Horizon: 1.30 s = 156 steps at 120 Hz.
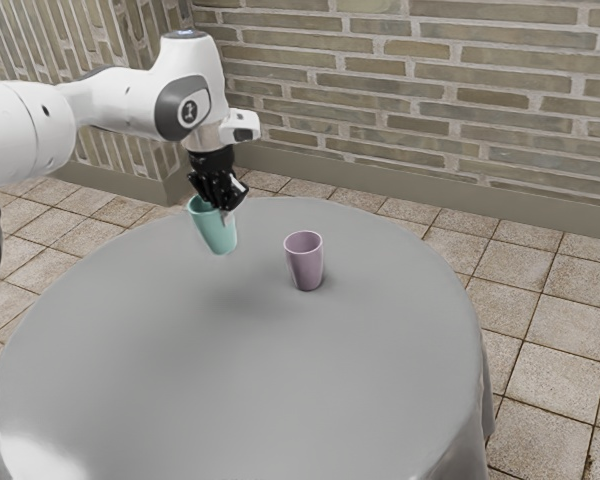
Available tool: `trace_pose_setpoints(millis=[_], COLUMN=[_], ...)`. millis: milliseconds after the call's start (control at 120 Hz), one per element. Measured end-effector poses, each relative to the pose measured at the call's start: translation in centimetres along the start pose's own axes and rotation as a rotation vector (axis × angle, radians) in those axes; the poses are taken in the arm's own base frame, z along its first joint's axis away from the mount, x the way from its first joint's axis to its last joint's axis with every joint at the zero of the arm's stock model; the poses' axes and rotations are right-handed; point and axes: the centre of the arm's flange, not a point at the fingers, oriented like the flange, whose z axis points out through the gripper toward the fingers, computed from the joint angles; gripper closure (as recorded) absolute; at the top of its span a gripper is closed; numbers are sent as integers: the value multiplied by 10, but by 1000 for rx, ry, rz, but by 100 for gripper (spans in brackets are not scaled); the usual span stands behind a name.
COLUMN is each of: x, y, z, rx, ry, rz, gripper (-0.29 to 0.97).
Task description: Place the left cup onto the right cup
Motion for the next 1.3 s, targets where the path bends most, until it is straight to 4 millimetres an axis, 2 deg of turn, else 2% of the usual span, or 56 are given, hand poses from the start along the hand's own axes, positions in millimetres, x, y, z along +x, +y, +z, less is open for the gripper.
trace_pose_setpoints(millis=[283, 500, 908, 1300], x=[11, 29, 64, 81], y=[27, 48, 68, 71], z=[-29, -46, -38, -28], rx=[39, 49, 41, 46], ry=[-6, 27, 66, 92], rz=[62, 98, 134, 142], gripper=[79, 79, 79, 79])
